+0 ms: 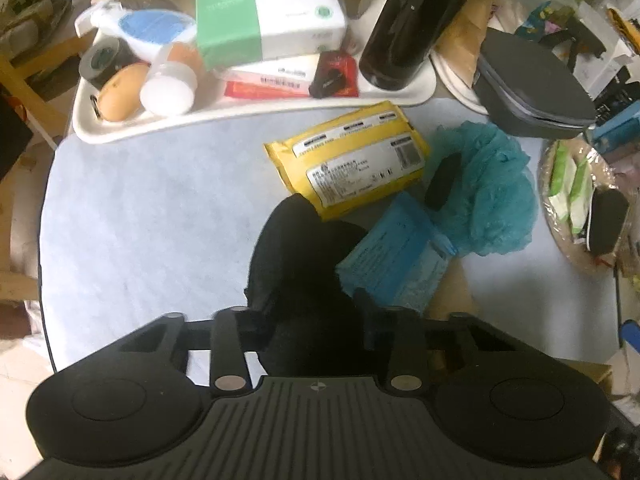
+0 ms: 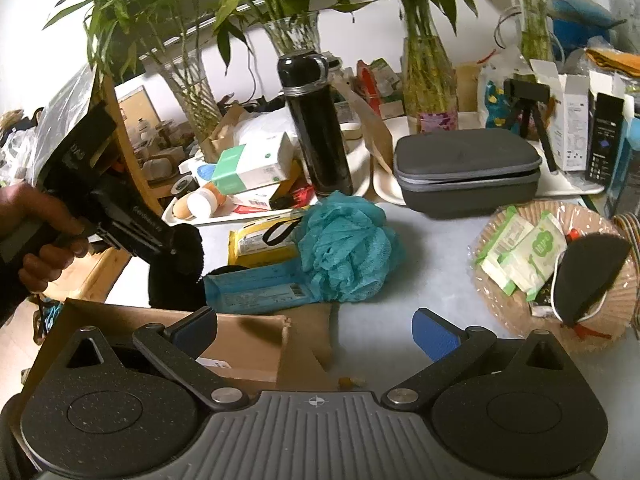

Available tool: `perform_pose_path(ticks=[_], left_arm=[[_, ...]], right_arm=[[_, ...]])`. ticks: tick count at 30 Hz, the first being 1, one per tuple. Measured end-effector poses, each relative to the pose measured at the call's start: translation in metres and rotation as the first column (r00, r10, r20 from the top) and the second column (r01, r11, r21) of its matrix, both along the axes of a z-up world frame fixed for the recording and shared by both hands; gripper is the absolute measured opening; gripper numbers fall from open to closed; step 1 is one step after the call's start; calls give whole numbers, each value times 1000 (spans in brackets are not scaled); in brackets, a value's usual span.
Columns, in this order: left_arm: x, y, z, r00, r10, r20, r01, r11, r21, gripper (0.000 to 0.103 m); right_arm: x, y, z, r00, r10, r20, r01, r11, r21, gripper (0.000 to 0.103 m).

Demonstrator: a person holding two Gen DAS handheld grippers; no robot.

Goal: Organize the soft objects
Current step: 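Grasp the black fabric piece beside the box with the left gripper, then lift the black fabric piece up with the left gripper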

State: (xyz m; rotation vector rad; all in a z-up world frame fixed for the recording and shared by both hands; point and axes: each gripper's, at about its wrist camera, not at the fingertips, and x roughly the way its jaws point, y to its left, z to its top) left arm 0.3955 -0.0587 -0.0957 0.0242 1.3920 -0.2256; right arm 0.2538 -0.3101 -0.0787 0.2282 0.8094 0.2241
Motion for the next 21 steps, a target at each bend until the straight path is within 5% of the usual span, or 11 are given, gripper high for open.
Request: perform_pose_path(ticks=[3,10,14,21], left_arm=[[-4,2,4,999,-27,42,25,999,39,18],[-18,8,25,978,-103,184,84,991,108,15],[-29,13,34,950,-143,278,103,983,155,14],[-44,36,41,887,-161,434,126,986,108,14]], right_arm=[[1,-3,0,1000,-12,-4,12,1000,13,103],[1,-2,1,1000,-12,5,12,1000,18,103],[0,-1,2,1000,-12,10,12,1000,15,103],[1,0,1,1000,-20,4,20,1000,14,103]])
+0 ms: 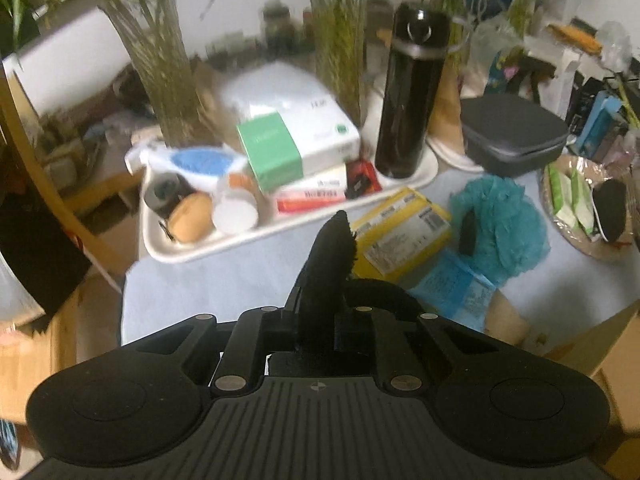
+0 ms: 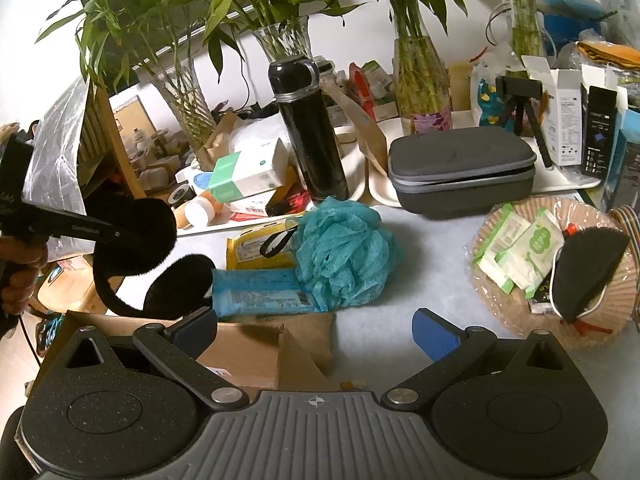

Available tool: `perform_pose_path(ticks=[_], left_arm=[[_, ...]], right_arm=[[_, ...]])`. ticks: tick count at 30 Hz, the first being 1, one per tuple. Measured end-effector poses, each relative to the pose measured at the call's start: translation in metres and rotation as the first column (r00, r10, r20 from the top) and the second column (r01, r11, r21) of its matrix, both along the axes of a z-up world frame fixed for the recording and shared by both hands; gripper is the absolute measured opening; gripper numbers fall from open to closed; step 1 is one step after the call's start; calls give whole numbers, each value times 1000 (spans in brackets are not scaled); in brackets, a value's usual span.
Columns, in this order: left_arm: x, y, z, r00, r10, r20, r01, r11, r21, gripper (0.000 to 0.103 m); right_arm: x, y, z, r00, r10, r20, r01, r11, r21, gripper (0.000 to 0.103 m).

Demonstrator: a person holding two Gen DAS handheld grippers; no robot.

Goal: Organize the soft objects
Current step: 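Lift the black fabric piece up with the left gripper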

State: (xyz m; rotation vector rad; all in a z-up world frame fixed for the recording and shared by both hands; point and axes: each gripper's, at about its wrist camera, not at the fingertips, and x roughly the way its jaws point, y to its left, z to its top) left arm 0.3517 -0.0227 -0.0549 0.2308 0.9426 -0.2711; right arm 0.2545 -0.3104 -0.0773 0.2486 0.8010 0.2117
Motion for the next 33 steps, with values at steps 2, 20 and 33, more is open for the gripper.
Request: perform_pose_path(ticks=[2,20,33], left_arm=[[-1,8,-2,999,-12,33,13,1000,-15,14],[-24,88,-64,998,56,13,-54,995,-85,22],[-49,123,-94,952,247,-180,-269,957,-111,38]], right_arm=[[1,0,0,1000,0,-2,0,1000,-4,103],[4,1,-4,1000,-14,-17,13,1000,-20,103],[5,2,-4,1000,-19,-19,19,1000,-23,103]])
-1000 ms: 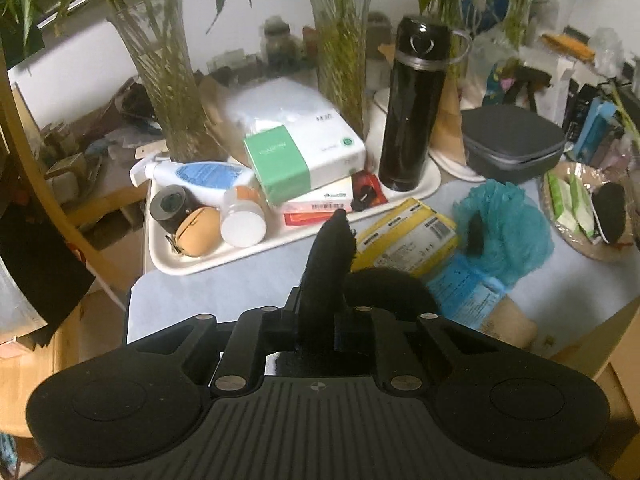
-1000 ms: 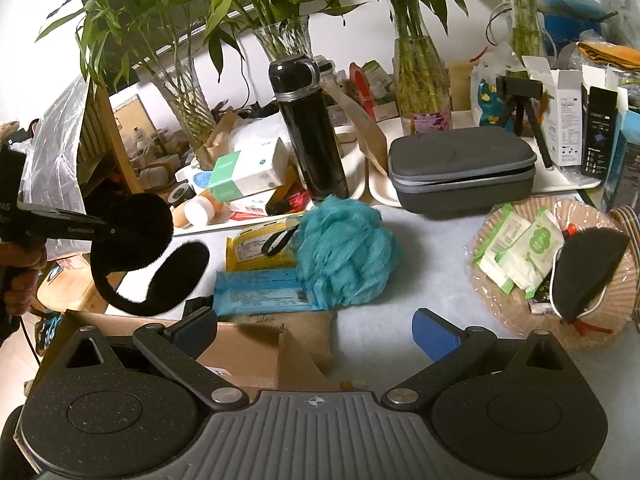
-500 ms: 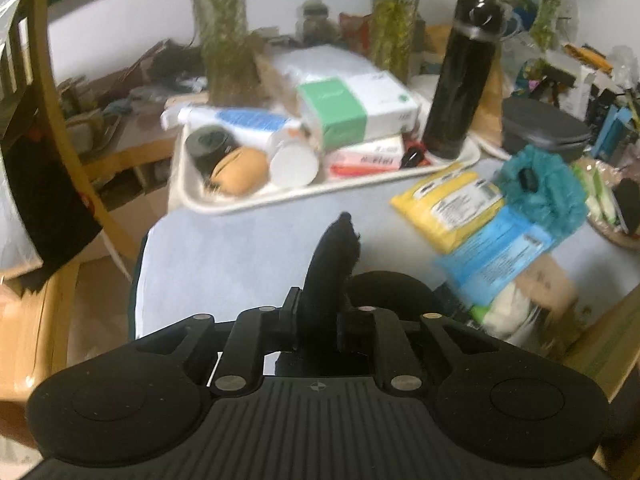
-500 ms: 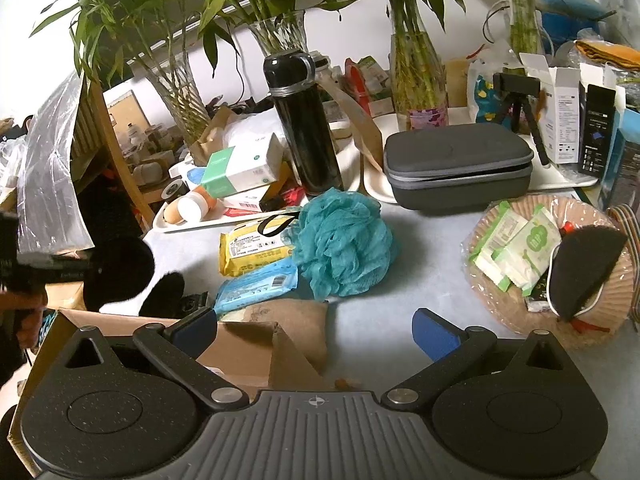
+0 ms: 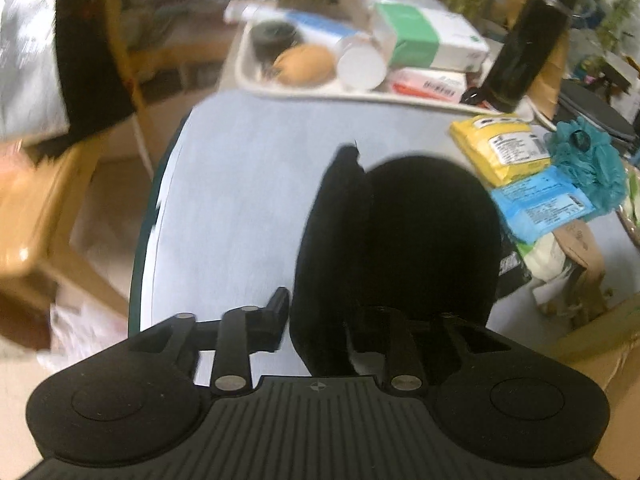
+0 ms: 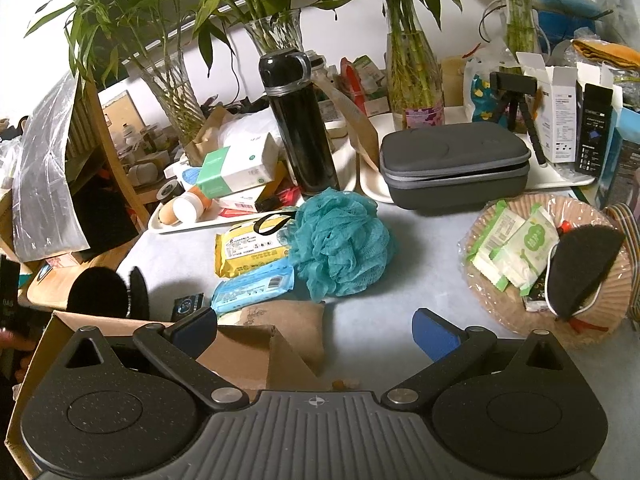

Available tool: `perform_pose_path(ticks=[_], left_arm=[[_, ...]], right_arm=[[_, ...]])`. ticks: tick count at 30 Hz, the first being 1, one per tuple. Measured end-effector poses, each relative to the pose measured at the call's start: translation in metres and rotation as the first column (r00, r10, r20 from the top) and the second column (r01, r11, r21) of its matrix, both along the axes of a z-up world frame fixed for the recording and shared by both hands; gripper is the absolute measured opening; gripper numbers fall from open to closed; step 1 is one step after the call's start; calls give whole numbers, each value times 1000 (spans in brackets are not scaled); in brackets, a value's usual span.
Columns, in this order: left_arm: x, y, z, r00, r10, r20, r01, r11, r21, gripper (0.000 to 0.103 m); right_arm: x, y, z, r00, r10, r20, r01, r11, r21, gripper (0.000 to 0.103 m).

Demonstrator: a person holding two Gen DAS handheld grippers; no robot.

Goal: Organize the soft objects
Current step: 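Lift the black fabric piece up with the left gripper, then grasp the teal mesh pouf with the right gripper while the left holds the fabric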

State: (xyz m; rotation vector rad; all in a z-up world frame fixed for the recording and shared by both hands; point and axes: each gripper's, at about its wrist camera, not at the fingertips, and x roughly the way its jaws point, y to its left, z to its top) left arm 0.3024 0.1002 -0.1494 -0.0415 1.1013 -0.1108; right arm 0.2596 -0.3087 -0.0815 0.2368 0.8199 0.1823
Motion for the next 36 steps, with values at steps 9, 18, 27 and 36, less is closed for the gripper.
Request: perform_pose_path(ticks=[9,18,27,36], left_arm=[[-15,26,-21,982,153,-113,-165,981,-107,14],[-33,31,0,981,196,14,-192,970,-152,11],[-48,36,18,969,213,122,-183,959,-215,11],[-54,45,16,968,217,124,-177,946,-272,11]], right_arm=[[2,1,1,1000,-9,0,9,1000,-9,103],[5,-3,2,1000,-12,25,12,999,-33,103],[39,-7,-3,997,35,62,-29,996,-88,103],[93,2,-43,992,127,16,-123,979,-163,102]])
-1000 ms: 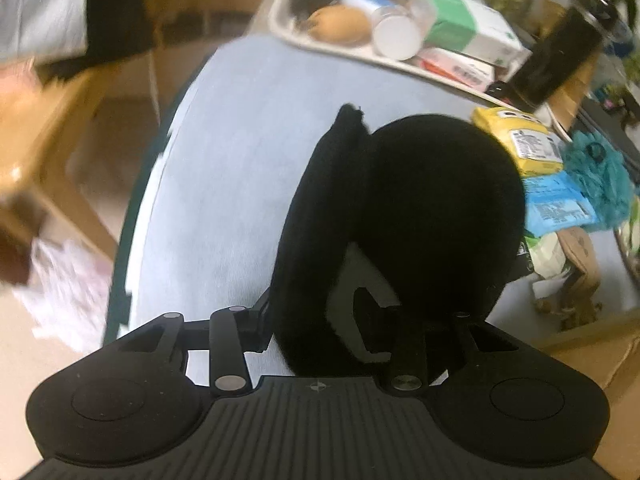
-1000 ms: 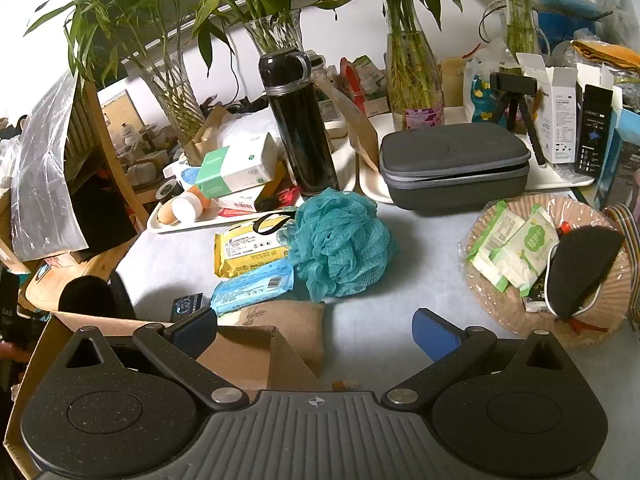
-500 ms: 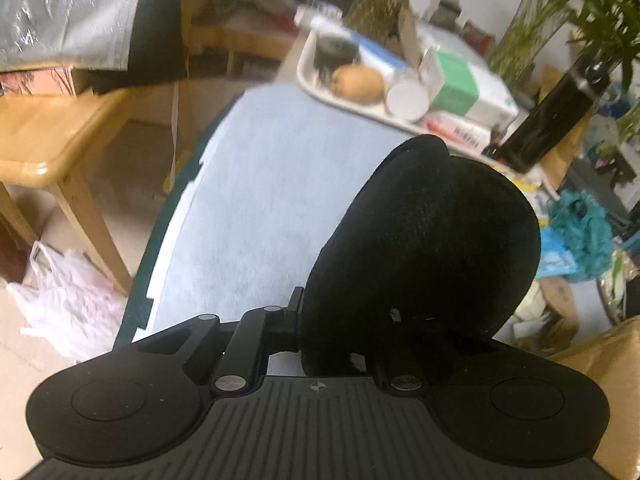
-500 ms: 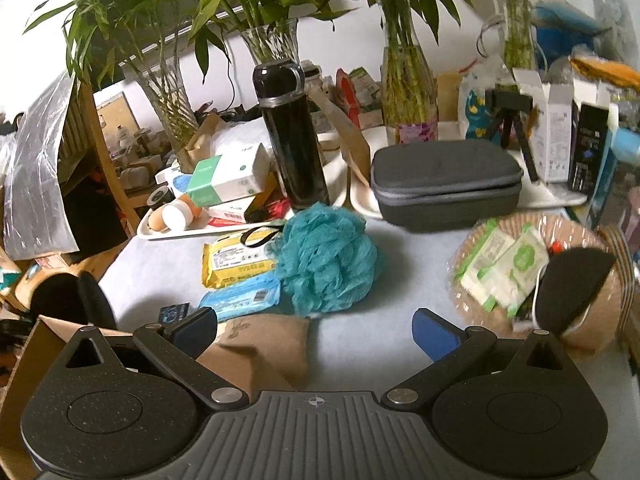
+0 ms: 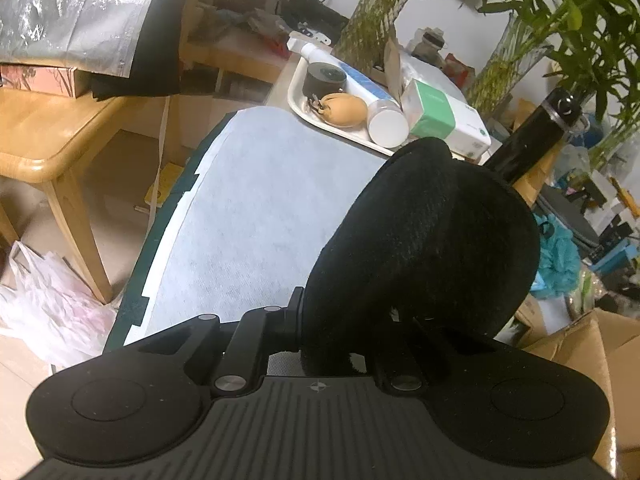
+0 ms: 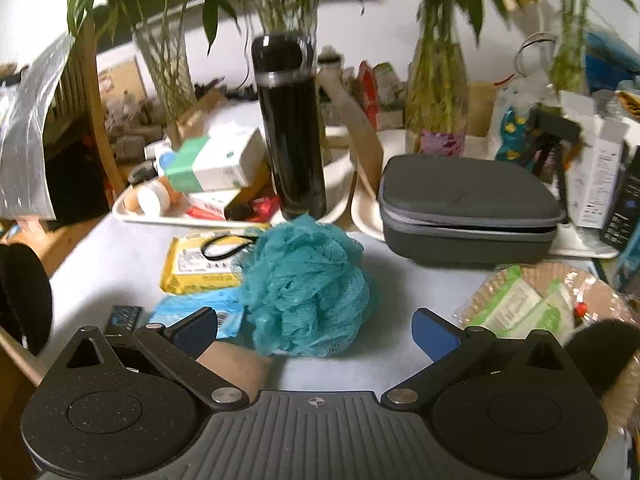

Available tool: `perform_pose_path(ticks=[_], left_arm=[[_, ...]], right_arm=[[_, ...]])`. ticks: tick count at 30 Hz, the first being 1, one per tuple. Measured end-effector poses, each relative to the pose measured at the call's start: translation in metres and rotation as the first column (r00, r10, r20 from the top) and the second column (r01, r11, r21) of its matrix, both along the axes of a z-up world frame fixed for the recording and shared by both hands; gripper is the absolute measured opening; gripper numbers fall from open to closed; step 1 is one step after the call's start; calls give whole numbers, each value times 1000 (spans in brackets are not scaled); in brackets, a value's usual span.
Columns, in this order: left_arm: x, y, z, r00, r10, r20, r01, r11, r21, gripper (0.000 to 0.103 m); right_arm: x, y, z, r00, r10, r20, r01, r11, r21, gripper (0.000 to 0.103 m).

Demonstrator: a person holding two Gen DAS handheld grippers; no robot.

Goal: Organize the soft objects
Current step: 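Grasp the teal mesh pouf with the right gripper while the left holds the fabric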

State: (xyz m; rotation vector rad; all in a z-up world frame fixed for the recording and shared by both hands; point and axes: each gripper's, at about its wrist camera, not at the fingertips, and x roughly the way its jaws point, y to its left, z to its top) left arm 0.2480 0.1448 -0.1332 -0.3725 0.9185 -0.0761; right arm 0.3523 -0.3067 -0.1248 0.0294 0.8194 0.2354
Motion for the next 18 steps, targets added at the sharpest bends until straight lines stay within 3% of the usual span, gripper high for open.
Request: perform_pose_path(ticks=[5,12,18], left_arm=[[0,2,-1,1000,5,1,-5,1000,-23,11],[-2,4,-2,1000,7,6,-7,999,-40,11],[-4,5,0,1000,13,24,-12,999,-47,11]], right_arm=[[25,-2,-19,1000,8,-7,-8,1000,14,95],[57,-9,-41,998,-29,-48,34,993,114,90],[62,-4,-50,996,15,-93,1,985,173,43]])
